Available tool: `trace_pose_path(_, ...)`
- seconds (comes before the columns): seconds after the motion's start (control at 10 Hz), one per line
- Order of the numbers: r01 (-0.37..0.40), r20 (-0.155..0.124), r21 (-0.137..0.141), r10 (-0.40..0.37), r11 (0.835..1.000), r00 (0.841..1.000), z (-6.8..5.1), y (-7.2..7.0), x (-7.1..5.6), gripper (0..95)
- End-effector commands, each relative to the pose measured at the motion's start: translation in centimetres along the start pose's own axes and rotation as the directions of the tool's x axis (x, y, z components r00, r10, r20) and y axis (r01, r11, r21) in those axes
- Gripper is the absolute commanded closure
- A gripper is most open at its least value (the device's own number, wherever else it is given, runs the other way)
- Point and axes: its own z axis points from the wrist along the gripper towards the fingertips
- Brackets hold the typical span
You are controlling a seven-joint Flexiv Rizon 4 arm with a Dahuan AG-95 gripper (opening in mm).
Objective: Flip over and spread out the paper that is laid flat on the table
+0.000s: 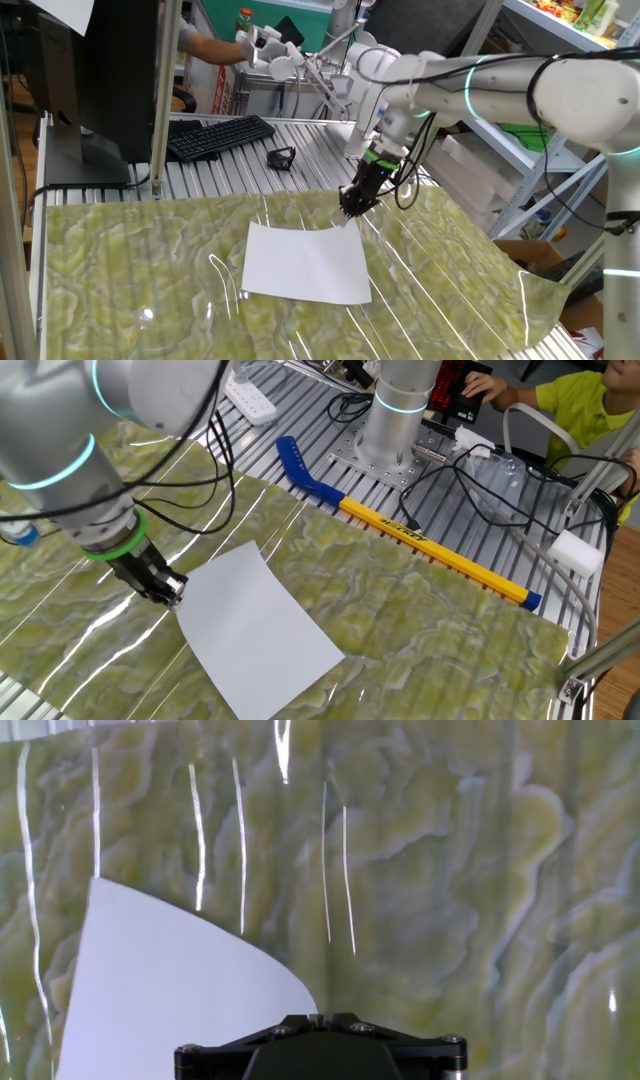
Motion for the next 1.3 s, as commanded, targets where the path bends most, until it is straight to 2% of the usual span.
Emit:
trace_pose_path(0.1, 0.009, 0.005, 0.018, -0.009, 1.000, 1.000, -1.2, 0.0, 0.2, 95.0)
trace_pose_path(0.2, 0.014, 0.007, 0.025, -0.014, 1.000, 1.000, -1.6, 0.1, 0.3, 95.0)
trace_pose_path(0.5, 0.022, 0.006, 0.055, -0.023, 0.998, 1.000, -3.8, 0.9, 0.8, 95.0)
trace_pose_path(0.9, 0.032, -0.010, 0.078, -0.031, 0.996, 0.999, -7.6, 2.1, 0.7, 95.0)
trace_pose_path(1.3, 0.053, -0.012, 0.105, -0.052, 0.993, 0.999, -10.2, 2.2, 0.5, 95.0)
